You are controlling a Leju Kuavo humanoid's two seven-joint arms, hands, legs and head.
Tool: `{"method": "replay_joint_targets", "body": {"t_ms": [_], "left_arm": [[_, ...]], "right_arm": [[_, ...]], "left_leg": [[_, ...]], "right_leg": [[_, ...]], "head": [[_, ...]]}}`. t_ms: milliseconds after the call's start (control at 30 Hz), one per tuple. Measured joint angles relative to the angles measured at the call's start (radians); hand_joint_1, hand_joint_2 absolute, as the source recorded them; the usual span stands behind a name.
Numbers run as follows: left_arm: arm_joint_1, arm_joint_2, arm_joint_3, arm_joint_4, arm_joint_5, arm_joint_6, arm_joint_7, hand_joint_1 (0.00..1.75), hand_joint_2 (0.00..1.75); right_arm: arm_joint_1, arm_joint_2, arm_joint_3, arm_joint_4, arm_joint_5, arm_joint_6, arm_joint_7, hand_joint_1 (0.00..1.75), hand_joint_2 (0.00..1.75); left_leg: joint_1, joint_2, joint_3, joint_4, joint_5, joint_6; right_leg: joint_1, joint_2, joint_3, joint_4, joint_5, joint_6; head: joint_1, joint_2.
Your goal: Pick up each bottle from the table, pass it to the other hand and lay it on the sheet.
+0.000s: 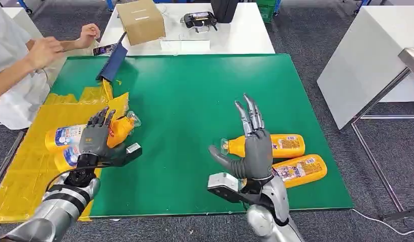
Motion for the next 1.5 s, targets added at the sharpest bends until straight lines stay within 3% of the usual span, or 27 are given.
{"method": "replay_joint_targets", "body": {"t_ms": [167,500,533,767,933,1367,1400,1433,1467,1500], "left_arm": [[0.111,-0.032,0.068,-0.201,0.088,-0.086,-0.095,0.00,0.00],[0.262,-0.073,0.069,-0.576,0.399,-0.190,-0.260,0.00,0.00],[0.275,-0.077,0.068,-0.609,0.440,-0.196,-0.280,0.00,1.75],[0.372,-0.098,0.067,-0.856,0.824,-0.278,-0.472,0.00,1.75],[0.433,-0.105,0.066,-1.002,0.992,-0.358,-0.545,0.00,1.75],[0.492,-0.108,0.014,-1.135,1.141,-0.463,-0.605,0.00,1.75],[0.492,-0.109,0.011,-1.135,1.149,-0.470,-0.606,0.00,1.75],[0.492,-0.109,0.007,-1.135,1.155,-0.473,-0.608,0.00,1.75],[0.491,-0.109,0.003,-1.135,1.161,-0.478,-0.610,0.00,1.75],[0.490,-0.109,-0.004,-1.135,1.171,-0.483,-0.613,0.00,1.75]], "right_arm": [[-0.070,-0.077,-0.005,0.092,0.214,0.192,0.159,0.00,1.75],[-0.173,-0.214,-0.018,0.270,0.308,0.355,0.211,0.00,1.75],[-0.183,-0.224,-0.023,0.288,0.308,0.364,0.211,0.00,1.75],[-0.242,-0.288,-0.034,0.427,0.294,0.420,0.189,0.00,1.75],[-0.255,-0.317,-0.041,0.505,0.287,0.435,0.182,0.00,1.75],[-0.329,-0.314,-0.059,0.750,0.265,0.400,0.165,0.00,1.75],[-0.339,-0.307,-0.060,0.775,0.261,0.394,0.163,1.40,1.75],[-0.347,-0.302,-0.063,0.793,0.258,0.390,0.158,1.40,1.75],[-0.357,-0.297,-0.068,0.814,0.251,0.384,0.147,1.75,1.75],[-0.366,-0.289,-0.071,0.843,0.244,0.379,0.131,1.75,1.75]], "left_leg": [[-0.001,-0.001,-0.001,0.000,0.000,0.000],[-0.002,-0.002,-0.002,0.000,0.000,0.001],[-0.002,-0.002,-0.002,0.000,0.000,0.001],[-0.002,-0.002,-0.002,0.001,0.000,0.001],[-0.002,-0.002,-0.002,0.000,-0.001,0.001],[-0.002,-0.001,0.000,0.000,-0.001,0.001],[-0.002,-0.001,0.001,0.000,-0.001,0.001],[-0.001,-0.001,0.002,0.000,-0.001,0.001],[-0.002,-0.001,0.002,0.000,-0.001,0.002],[-0.002,-0.001,0.003,0.000,-0.001,0.002]], "right_leg": [[-0.001,-0.001,0.000,0.000,0.000,0.001],[-0.002,-0.001,0.000,0.000,0.000,0.001],[-0.002,-0.001,0.000,0.000,0.000,0.001],[-0.002,-0.001,0.000,0.000,0.000,0.001],[-0.002,-0.001,0.000,-0.001,0.000,0.001],[-0.002,0.000,0.001,-0.001,0.000,0.001],[-0.002,0.000,0.002,-0.001,0.000,0.001],[-0.002,0.000,0.002,-0.001,0.000,0.001],[-0.002,0.000,0.003,-0.001,0.000,0.001],[-0.002,0.000,0.003,-0.001,0.000,0.001]], "head": [[0.000,0.000],[-0.001,0.000],[0.000,0.000],[-0.001,0.000],[0.000,0.000],[-0.001,0.000],[-0.001,0.000],[0.000,0.000],[-0.001,0.000],[-0.001,0.000]]}}
